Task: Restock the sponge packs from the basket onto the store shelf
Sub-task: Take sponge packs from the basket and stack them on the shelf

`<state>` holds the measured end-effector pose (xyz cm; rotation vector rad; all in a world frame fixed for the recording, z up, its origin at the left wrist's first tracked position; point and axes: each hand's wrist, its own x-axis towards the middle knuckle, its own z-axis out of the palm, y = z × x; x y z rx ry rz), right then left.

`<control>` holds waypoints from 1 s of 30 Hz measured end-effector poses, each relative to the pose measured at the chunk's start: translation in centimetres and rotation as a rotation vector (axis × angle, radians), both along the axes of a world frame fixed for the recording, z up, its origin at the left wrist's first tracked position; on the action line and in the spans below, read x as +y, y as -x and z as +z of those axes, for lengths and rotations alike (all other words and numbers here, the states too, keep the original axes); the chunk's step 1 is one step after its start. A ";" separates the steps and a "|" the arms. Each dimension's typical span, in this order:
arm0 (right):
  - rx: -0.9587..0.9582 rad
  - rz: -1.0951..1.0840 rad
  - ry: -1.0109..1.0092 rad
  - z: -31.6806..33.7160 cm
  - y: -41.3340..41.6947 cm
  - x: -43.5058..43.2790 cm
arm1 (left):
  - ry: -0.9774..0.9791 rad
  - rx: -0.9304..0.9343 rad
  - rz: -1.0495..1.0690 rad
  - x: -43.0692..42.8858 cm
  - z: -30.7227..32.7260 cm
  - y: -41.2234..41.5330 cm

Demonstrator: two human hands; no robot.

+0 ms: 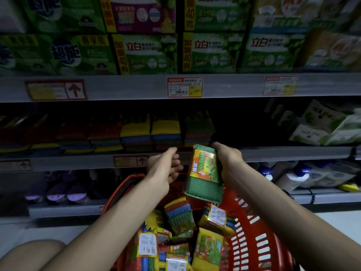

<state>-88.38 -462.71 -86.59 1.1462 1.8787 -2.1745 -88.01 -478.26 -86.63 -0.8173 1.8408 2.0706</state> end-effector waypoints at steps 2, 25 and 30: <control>0.021 0.004 0.022 0.4 -0.4 0.4 | 0.001 0.003 -0.174 0.2 0.5 -1.5; 0.420 0.179 0.155 1.8 -9.2 6.2 | -0.246 0.376 -0.670 5.2 0.5 -7.5; 0.400 0.135 0.145 2.1 -9.3 6.6 | -0.265 0.365 -0.693 5.8 0.5 -7.4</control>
